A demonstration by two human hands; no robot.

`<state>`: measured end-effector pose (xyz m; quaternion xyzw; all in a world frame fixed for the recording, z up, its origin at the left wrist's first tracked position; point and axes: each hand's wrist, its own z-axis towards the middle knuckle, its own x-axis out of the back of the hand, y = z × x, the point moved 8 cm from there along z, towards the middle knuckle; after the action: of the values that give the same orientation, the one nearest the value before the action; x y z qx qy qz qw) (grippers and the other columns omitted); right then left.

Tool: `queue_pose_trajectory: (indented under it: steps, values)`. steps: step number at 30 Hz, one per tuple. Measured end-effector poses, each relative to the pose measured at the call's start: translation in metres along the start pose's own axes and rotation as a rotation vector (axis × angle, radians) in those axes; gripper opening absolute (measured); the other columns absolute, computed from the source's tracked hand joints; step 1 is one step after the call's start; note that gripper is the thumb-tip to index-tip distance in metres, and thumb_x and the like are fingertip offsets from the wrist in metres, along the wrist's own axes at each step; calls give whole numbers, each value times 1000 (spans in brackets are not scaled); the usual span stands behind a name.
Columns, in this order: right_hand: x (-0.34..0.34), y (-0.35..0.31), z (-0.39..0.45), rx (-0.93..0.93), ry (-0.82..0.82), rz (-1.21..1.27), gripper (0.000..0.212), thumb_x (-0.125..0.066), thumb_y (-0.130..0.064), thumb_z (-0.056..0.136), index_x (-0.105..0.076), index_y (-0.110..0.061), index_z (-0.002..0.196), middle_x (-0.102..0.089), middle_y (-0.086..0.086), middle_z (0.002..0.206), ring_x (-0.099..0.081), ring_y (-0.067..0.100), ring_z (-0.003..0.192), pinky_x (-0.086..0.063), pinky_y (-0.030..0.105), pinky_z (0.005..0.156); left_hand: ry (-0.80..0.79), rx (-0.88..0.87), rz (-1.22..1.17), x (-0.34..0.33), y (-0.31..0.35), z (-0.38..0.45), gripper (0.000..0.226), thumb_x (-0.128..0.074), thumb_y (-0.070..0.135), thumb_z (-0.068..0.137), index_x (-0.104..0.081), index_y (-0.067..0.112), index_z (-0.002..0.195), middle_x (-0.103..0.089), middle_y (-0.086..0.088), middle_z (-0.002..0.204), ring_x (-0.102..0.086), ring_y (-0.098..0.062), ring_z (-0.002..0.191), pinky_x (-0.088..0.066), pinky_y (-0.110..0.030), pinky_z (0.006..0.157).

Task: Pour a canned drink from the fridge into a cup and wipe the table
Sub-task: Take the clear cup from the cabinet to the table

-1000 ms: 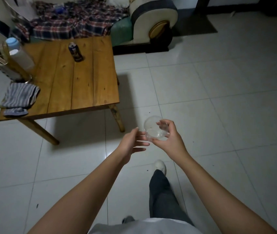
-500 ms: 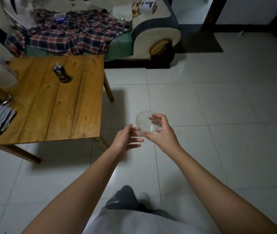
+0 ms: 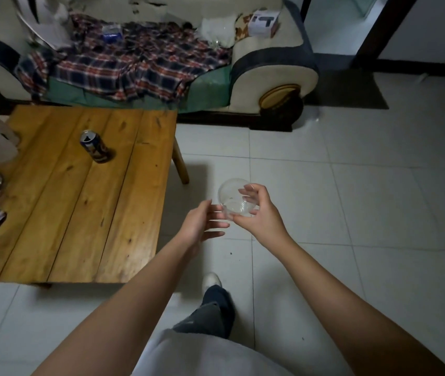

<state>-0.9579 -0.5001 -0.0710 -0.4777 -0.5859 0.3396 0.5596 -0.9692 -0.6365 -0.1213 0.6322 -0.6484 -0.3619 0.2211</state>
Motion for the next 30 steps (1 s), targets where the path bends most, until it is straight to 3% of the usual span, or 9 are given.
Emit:
queue_pose_trajectory:
  steps: [5,11,17,23,30]
  values:
    - [-10,-28,87,28,-72,-35,68,-81,-20,66,-39,-22,119,-53,-4,124,-50,10,114,-39,23,93,47,-27,-28,12,59,56,34,-30,29,99,-56,8,93,-61,-6,73,-64,-11,53,-52,-30,64]
    - [-29,-58,172,78,-166,-61,71,-80,-17,66,-39,-16,125,-52,-1,127,-50,11,115,-42,27,96,111,-56,-101,35,115,110,33,-30,27,98,-56,12,83,-65,-2,62,-60,-17,62,-51,-32,68]
    - [-71,-78,258,108,-361,-64,72,-81,-20,65,-39,-17,123,-51,-6,122,-50,6,109,-43,16,89,231,-78,-211,71,158,160,37,-29,30,99,-55,13,79,-64,1,57,-60,-15,60,-50,-31,65]
    - [-118,-105,358,193,-588,-111,70,-83,-25,62,-38,-27,116,-50,-9,121,-50,14,117,-45,39,99,412,-136,-362,107,209,210,34,-28,27,98,-57,11,88,-64,0,61,-59,-16,62,-50,-31,66]
    - [-176,-156,434,322,-848,-142,67,-82,-21,64,-40,-26,116,-52,-10,116,-51,11,115,-44,40,99,633,-200,-546,144,256,233,38,-26,29,99,-58,9,94,-61,-6,79,-59,-19,70,-48,-34,71]
